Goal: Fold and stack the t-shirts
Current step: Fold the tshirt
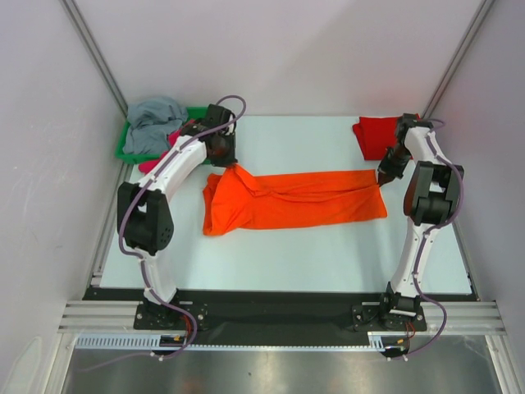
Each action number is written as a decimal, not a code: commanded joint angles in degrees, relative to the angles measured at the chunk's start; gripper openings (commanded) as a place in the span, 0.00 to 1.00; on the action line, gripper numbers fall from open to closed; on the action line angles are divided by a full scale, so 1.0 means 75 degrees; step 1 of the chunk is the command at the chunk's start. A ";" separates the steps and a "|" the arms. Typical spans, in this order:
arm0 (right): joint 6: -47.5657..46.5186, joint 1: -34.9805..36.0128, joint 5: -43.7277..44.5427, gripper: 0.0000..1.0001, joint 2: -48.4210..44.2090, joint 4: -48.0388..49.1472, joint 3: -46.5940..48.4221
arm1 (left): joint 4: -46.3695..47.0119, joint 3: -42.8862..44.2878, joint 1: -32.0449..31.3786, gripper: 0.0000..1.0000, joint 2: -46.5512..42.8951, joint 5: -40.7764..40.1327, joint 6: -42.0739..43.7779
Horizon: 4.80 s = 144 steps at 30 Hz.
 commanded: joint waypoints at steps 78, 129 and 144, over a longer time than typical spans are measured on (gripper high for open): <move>0.0215 -0.0555 -0.0698 0.57 -0.4042 0.1334 -0.5265 | 0.2451 -0.7470 0.2276 0.00 -0.3780 0.1652 -0.2293; 0.0332 -0.1095 -0.1554 0.49 -0.2800 0.2506 -0.5171 | 0.3717 -0.8209 0.2264 0.04 -0.3815 0.2590 -0.2797; 0.0039 -0.1106 0.0005 0.00 -0.3081 0.1791 -0.4960 | 0.2791 -0.8314 0.2885 0.00 -0.4564 0.1782 -0.2950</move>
